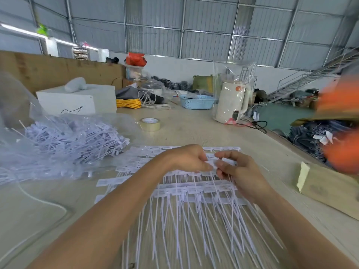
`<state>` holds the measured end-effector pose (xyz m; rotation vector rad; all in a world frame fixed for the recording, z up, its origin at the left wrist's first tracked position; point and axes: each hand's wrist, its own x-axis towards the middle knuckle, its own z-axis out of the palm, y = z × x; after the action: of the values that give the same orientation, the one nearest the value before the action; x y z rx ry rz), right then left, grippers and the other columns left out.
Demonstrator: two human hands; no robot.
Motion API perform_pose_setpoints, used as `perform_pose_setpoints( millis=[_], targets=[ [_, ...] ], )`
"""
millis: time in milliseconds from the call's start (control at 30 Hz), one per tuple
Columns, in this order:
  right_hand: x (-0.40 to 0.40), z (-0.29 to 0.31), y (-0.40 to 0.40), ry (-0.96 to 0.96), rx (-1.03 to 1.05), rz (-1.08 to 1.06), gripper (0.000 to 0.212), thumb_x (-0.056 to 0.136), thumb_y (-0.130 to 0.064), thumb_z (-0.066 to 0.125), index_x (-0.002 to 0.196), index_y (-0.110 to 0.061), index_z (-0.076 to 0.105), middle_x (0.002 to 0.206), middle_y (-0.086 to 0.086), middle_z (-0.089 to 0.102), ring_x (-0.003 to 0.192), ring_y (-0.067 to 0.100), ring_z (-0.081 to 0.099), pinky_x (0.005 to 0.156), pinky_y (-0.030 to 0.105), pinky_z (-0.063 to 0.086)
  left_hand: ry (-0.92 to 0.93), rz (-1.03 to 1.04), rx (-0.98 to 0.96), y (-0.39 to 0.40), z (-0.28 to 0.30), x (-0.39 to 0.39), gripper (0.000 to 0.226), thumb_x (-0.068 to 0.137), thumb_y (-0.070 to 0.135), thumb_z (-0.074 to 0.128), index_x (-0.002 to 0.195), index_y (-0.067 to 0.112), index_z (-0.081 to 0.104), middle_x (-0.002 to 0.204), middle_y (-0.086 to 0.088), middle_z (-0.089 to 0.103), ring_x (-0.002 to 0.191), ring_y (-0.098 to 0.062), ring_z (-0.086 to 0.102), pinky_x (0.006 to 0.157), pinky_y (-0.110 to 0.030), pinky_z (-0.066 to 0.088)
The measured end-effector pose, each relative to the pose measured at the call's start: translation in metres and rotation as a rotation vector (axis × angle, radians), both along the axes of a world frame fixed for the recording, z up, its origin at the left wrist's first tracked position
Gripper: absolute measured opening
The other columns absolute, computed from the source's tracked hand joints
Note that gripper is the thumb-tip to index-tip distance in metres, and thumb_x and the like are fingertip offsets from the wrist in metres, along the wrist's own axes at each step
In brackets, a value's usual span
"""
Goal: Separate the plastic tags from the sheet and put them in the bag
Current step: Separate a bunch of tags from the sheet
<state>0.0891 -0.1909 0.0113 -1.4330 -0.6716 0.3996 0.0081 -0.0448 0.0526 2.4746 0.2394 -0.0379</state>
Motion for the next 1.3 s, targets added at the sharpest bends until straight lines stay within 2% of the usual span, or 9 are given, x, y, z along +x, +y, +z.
perform_pose_setpoints(
  millis=[200,333,567,733,833,1000,1100,1200,1300],
  targets=[
    [-0.003,0.001,-0.004,-0.174,-0.141,0.023,0.006,0.085,-0.002,0.064,0.089,-0.001,0.068,0.054,0.005,0.056,0.045,0.013,0.05,0.048,0.02,0.046,-0.006,0.052,-0.213,0.003,-0.007,-0.002,0.037,0.098,0.025,0.05,0.065,0.009,0.059,0.052,0.004,0.058,0.045,-0.007,0.052,0.054,-0.02,0.045],
    [-0.003,0.001,-0.003,-0.286,-0.215,-0.031,0.003,0.086,-0.003,0.063,0.088,-0.002,0.066,0.057,0.007,0.054,0.047,0.013,0.049,0.044,0.021,0.046,-0.045,0.088,-0.262,-0.001,-0.008,0.001,0.041,0.097,0.023,0.052,0.057,0.013,0.049,0.052,-0.001,0.049,0.055,-0.017,0.042,0.057,-0.026,0.037],
    [-0.002,-0.003,0.002,-0.344,-0.188,-0.106,0.009,0.085,-0.001,0.064,0.081,-0.008,0.062,0.056,0.008,0.053,0.045,0.019,0.047,0.039,0.023,0.042,-0.023,0.181,-0.375,-0.002,-0.001,0.002,0.027,0.092,0.019,0.057,0.068,0.008,0.059,0.046,0.003,0.052,0.045,-0.012,0.03,0.04,-0.015,0.028],
    [-0.006,-0.002,0.004,-0.643,-0.17,-0.182,0.019,0.081,0.006,0.064,0.073,-0.009,0.058,0.067,-0.002,0.055,0.058,0.001,0.052,0.055,0.008,0.041,0.047,0.197,-0.489,0.001,0.002,0.001,0.035,0.087,0.017,0.058,0.053,0.014,0.055,0.04,0.005,0.035,0.037,-0.01,0.024,0.044,-0.021,0.02],
    [-0.006,0.001,0.003,-0.464,-0.127,-0.139,0.015,0.084,0.0,0.065,0.073,-0.01,0.061,0.06,0.009,0.056,0.044,0.014,0.048,0.038,0.019,0.04,0.044,0.196,-0.415,0.0,0.008,0.0,0.035,0.087,0.017,0.058,0.052,0.014,0.057,0.037,0.006,0.036,0.037,-0.01,0.023,0.041,-0.017,0.021],
    [0.004,-0.001,0.0,-0.4,-0.228,-0.272,0.008,0.084,-0.003,0.065,0.078,-0.007,0.063,0.056,0.006,0.054,0.038,0.009,0.045,0.038,0.019,0.038,0.118,0.136,-0.251,-0.004,0.016,-0.006,0.03,0.087,0.018,0.058,0.058,0.012,0.053,0.035,0.008,0.042,0.033,-0.009,0.028,0.04,-0.014,0.027],
    [0.025,0.008,-0.018,-0.032,-0.037,-0.372,0.001,0.086,0.001,0.061,0.086,0.002,0.061,0.062,0.01,0.049,0.05,0.016,0.043,0.037,0.017,0.036,0.125,0.128,-0.167,0.0,0.022,-0.01,0.029,0.09,0.02,0.059,0.063,0.01,0.059,0.046,0.003,0.047,0.041,-0.011,0.03,0.044,-0.017,0.029],
    [0.024,0.02,-0.019,0.371,0.175,-0.124,0.011,0.091,0.002,0.05,0.082,0.0,0.056,0.066,0.009,0.047,0.051,0.01,0.044,0.032,0.01,0.035,0.056,0.1,-0.149,0.0,0.018,-0.01,0.029,0.096,0.012,0.047,0.072,0.005,0.061,0.059,-0.002,0.055,0.047,-0.012,0.039,0.044,-0.018,0.034],
    [0.007,0.018,-0.007,0.507,0.151,0.068,0.011,0.09,-0.002,0.052,0.08,0.0,0.054,0.069,0.01,0.054,0.054,0.013,0.055,0.033,0.013,0.041,0.159,0.046,-0.025,-0.005,0.01,-0.005,0.028,0.091,-0.003,0.038,0.069,0.01,0.051,0.07,-0.004,0.05,0.053,-0.011,0.039,0.047,-0.015,0.032]
  ],
)
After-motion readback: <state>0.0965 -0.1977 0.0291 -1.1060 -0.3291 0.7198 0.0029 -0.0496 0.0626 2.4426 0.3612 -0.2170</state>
